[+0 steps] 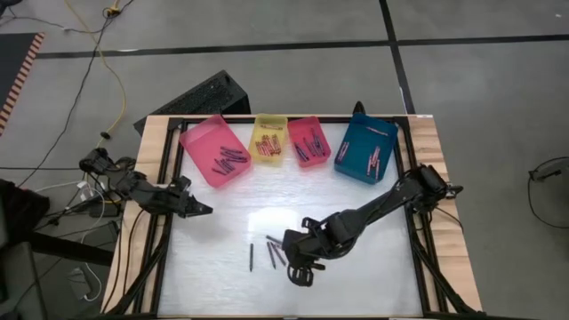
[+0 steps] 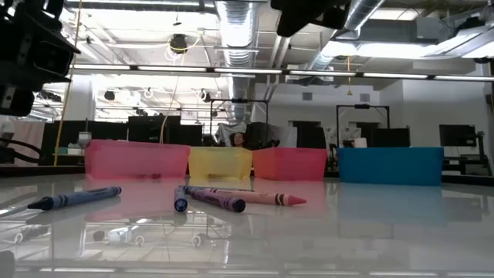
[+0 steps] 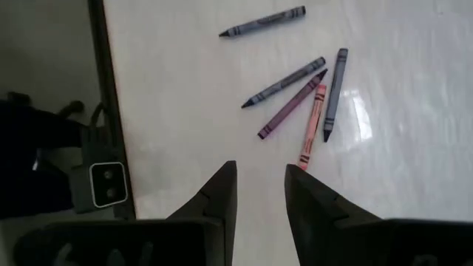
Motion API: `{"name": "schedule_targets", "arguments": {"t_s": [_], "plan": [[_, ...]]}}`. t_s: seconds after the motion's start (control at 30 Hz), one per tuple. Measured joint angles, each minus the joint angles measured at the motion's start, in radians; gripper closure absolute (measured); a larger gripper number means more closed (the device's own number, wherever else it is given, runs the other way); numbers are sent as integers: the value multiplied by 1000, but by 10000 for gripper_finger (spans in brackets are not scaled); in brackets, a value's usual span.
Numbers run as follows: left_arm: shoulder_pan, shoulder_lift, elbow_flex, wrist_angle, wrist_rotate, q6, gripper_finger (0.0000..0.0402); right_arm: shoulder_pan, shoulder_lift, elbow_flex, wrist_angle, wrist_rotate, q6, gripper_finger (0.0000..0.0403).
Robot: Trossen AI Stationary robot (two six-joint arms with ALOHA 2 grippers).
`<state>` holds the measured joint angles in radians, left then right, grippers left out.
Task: Sort crayons
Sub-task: Put the pink crayon into the blue bin
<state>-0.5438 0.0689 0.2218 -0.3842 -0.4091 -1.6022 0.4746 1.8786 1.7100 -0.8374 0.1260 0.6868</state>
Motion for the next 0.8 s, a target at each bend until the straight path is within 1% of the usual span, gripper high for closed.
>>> {"name": "schedule_targets", "arguments": {"t_s": [0.13, 0.37, 0.43, 0.53, 0.63, 0.8], "plan": [[0, 16, 0, 1, -54, 24, 236, 9, 23, 0, -3, 5, 18, 294], [0, 16, 0, -4, -56, 65, 236, 26, 56, -58, -4, 35, -4, 294], [0, 17, 0, -6, -57, 123, 236, 26, 60, -83, 10, 55, -4, 294], [0, 21, 0, 6, -36, 244, 236, 16, 60, -124, 82, 64, 19, 294], [0, 34, 0, 37, -23, 347, 236, 10, 60, -130, 94, 69, 22, 294], [0, 70, 0, 59, -14, 482, 236, 13, 76, -129, 116, 109, -26, 294]]}}
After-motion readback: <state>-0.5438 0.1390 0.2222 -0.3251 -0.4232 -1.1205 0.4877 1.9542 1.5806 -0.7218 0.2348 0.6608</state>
